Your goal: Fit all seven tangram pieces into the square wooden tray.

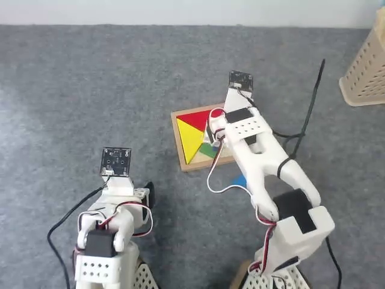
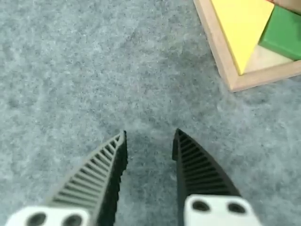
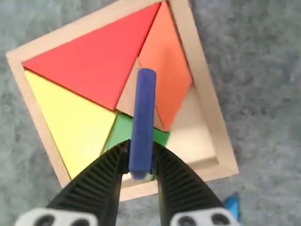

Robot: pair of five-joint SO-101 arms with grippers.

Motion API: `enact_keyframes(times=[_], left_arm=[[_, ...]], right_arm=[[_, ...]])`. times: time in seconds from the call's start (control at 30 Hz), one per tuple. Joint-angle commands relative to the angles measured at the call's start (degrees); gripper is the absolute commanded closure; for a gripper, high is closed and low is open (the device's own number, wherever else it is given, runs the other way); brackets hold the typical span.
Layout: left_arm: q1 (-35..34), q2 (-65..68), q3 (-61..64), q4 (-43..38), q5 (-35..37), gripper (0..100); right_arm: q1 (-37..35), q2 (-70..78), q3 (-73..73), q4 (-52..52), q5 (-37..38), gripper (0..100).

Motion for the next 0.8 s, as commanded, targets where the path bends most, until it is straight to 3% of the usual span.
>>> enact_keyframes(times=[0.0,0.17,0.43,0.77], left_arm=[[-0.2,-1.1,-0.1,-0.4,0.4,85],[-0.2,-1.1,-0.1,-0.4,0.4,85],[-0.2,-1.1,-0.1,-0.4,0.4,85],[-0.2,-1.1,-0.1,-0.4,0.4,85]], right_arm=[[0.8,-0.8,-0.6,0.2,0.1,96.8],[0.4,-0.8,-0.4,1.2,0.1,86.8],[0.9,-1.4,-0.3,1.5,0.1,89.6],[7.4,-1.5,-2.8,7.9,0.1,89.7]])
